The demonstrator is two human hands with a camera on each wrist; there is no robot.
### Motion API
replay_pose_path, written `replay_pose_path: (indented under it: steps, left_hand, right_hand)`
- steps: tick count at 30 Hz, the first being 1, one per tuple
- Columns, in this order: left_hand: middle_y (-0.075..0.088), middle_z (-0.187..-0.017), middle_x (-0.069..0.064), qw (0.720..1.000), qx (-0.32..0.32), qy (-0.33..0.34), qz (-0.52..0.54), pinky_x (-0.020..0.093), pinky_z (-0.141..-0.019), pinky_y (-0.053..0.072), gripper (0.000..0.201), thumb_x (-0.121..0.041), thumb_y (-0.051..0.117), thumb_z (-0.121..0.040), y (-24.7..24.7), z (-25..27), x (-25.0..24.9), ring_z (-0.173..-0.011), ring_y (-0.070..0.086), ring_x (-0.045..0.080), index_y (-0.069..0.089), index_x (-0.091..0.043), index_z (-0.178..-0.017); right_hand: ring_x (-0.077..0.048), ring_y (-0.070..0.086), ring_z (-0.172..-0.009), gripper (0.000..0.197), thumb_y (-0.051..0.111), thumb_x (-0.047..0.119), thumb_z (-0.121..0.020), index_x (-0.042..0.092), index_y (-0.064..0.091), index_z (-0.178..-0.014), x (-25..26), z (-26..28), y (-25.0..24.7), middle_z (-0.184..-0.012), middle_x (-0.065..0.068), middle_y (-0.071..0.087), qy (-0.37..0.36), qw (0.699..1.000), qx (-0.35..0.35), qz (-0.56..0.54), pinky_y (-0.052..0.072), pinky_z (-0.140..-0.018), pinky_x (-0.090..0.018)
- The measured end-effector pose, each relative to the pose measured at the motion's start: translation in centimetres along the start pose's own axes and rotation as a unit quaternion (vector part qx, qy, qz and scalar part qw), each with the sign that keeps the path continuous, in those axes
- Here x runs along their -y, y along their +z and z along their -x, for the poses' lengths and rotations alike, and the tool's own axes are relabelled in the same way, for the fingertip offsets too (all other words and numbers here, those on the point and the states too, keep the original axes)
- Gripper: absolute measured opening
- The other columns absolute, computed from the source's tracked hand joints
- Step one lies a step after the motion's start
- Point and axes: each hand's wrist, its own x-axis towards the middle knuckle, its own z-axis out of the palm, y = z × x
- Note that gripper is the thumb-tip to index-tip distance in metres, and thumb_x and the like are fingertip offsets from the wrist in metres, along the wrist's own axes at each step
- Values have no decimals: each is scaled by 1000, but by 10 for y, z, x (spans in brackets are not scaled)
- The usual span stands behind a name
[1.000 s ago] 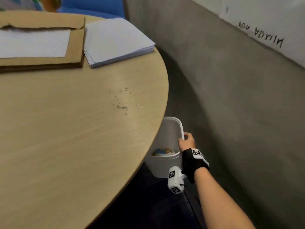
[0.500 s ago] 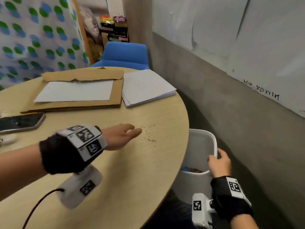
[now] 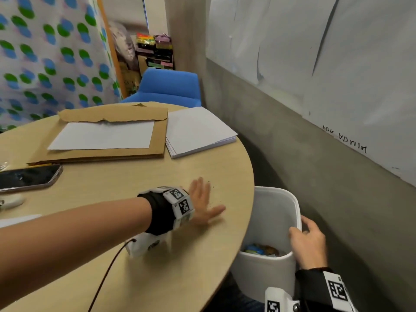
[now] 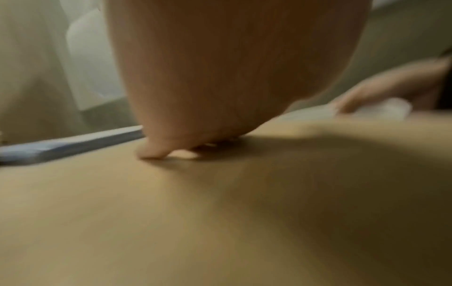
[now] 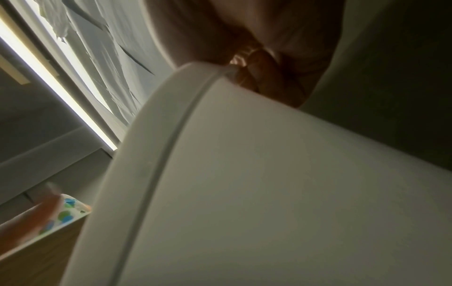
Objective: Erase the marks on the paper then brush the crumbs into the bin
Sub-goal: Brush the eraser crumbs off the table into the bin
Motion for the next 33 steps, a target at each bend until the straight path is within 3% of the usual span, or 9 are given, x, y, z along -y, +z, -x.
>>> replay_pose_path:
  steps: [3,7,11,15,20,24,28,30,33]
  left_hand:
    - [-21,-156,4,992,50,74,86,43,-118,-4,63,-44,11,-100,-11,22,-29,-145,-12,18,-11,-11,-149]
    - [-21,-155,13,992,-45,-68,96,43,-117,-2,78,-56,15,-95,-22,18,13,-145,-13,26,-10,-4,-148]
    - [-23,-154,17,985,-14,-170,37,44,-117,-4,88,-64,19,-92,-4,19,37,-144,-13,33,-11,-3,-148]
    - [-24,-154,16,996,-31,-70,41,43,-115,-7,87,-61,26,-93,20,26,-21,-143,-19,30,-13,-7,-148]
    - [-10,-158,12,986,-13,110,125,37,-116,-1,74,-49,25,-98,19,39,-86,-146,-6,23,-4,-5,-149]
    - [-17,-156,15,987,-96,-48,117,36,-117,-1,79,-52,26,-97,4,42,-51,-145,-12,27,-6,-2,-148]
    - [-22,-153,19,977,-56,-178,104,44,-117,-4,84,-58,24,-94,13,41,-3,-143,-16,34,-9,-2,-148]
    - [-25,-153,18,982,-49,-152,101,47,-116,-7,87,-61,26,-93,31,39,-15,-142,-20,34,-13,-6,-148]
    - [-26,-154,13,996,-50,-23,75,48,-114,-13,85,-62,25,-93,50,39,-65,-142,-23,28,-13,-9,-148]
  right_hand:
    - [-34,55,-90,48,51,-4,-82,5,52,-128,2,6,-2,-100,-25,61,-5,1000,8,-6,39,-74,-32]
    - [-30,53,-84,47,51,-4,-82,6,52,-128,-1,17,-7,-84,-16,58,-9,1000,12,0,37,-71,-31]
    - [-31,53,-82,45,53,-4,-80,3,56,-124,-1,23,-9,-79,-16,58,-16,1000,-8,8,36,-72,-30]
    - [-37,57,-102,43,55,-2,-80,4,57,-123,3,27,-10,-110,-23,64,-13,999,-30,14,36,-77,-29]
    - [-36,57,-107,45,55,-1,-80,6,56,-125,9,37,-9,-116,-21,63,-24,999,-38,12,41,-83,-32]
    - [-35,56,-106,45,54,-3,-81,5,55,-125,10,39,-11,-115,-21,63,-41,998,-37,12,35,-78,-26]
    - [-35,57,-104,45,55,-2,-80,6,56,-124,11,39,-15,-108,-20,64,-49,998,-34,22,35,-78,-26]
    - [-33,56,-94,45,55,-2,-79,6,57,-123,10,38,-16,-93,-17,60,-47,998,-35,26,35,-76,-26]
    - [-28,53,-87,45,55,-2,-79,6,57,-123,8,37,-15,-87,-11,54,-40,998,-36,27,35,-74,-27]
